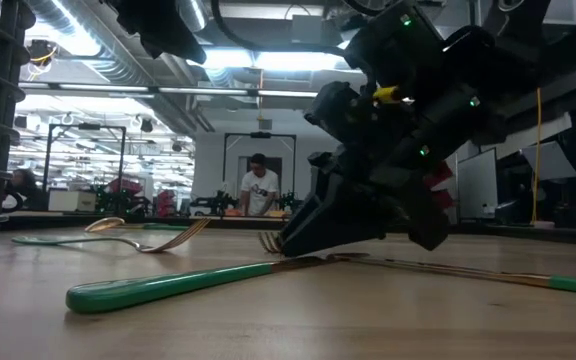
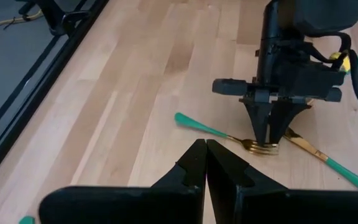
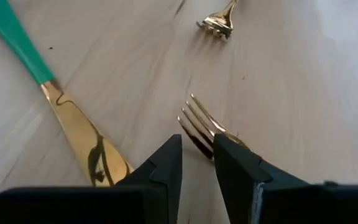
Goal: Sort silverware
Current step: Put the middle fork into the cutlery rack
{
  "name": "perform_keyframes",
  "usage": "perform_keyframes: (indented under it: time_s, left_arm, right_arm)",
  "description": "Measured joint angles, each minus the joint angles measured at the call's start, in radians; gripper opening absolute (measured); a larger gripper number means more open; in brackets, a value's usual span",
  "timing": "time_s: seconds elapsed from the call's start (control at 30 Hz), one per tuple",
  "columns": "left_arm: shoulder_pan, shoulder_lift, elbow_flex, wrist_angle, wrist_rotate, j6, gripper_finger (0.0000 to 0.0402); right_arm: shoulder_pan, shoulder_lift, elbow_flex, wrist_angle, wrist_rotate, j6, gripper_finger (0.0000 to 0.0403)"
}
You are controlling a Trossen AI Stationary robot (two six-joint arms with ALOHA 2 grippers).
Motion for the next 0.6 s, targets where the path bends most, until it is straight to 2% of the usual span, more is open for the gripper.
perform_keyframes:
  time_s: [0.4, 0.6]
  left_arm:
    - [0.0, 0.0, 0.0, 0.001, 0.02, 0.0, 0.0005]
    - [0.0, 0.0, 0.0, 0.002, 0.02, -0.002, 0.0005]
  right_arm:
    - [0.0, 0.003, 0.004, 0.011, 0.027, 0.003, 0.0097]
    - [0.0, 0.003, 0.004, 0.013, 0.034, 0.064, 0.0097]
